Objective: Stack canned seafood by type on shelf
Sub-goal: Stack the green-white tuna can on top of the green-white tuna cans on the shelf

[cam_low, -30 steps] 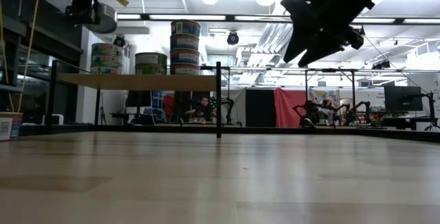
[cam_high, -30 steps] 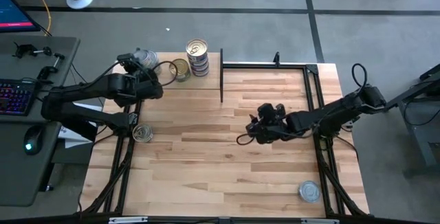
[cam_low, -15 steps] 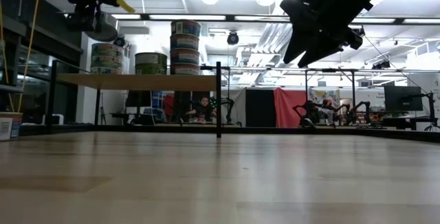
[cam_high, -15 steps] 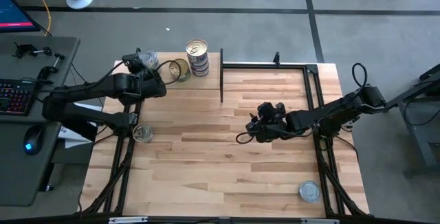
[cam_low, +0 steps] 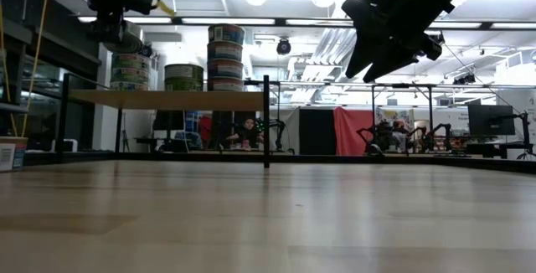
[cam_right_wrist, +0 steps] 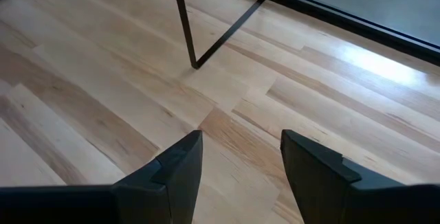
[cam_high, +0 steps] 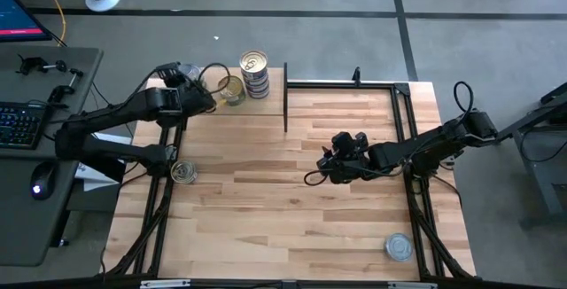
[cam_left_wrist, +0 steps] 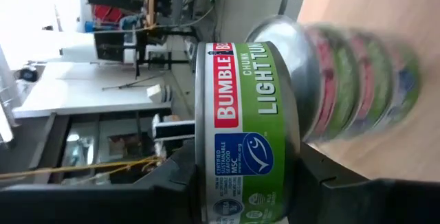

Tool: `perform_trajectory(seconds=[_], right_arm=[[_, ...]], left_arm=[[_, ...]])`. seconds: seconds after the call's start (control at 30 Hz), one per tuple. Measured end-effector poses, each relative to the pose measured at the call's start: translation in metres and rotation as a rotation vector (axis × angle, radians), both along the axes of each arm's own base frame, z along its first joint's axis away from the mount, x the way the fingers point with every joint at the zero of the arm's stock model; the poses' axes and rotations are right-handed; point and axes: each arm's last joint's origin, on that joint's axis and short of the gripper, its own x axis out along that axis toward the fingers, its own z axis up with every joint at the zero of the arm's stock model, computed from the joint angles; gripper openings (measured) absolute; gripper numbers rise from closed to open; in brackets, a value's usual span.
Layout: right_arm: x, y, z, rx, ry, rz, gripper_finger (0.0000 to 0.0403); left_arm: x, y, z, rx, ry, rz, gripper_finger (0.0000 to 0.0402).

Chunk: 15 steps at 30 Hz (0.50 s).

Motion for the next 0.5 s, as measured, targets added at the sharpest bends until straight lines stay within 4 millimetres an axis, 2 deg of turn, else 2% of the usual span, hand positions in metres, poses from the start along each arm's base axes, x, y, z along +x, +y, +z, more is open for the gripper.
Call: perform_trajectory(seconds=[0.27, 0.5], right_arm=[[0.0, 0.0, 0.0, -0.004, 0.006, 0.007, 0.0187], [0.0, 0.0, 0.0, -0.001, 0.007, 0.008, 0.0187]], left_arm=[[-0.002, 0.014, 0.001, -0.049, 0.033, 0.014, 0.0117], [-0.004, 0.021, 0.001, -0.076, -0.021, 0.034, 0.0119]])
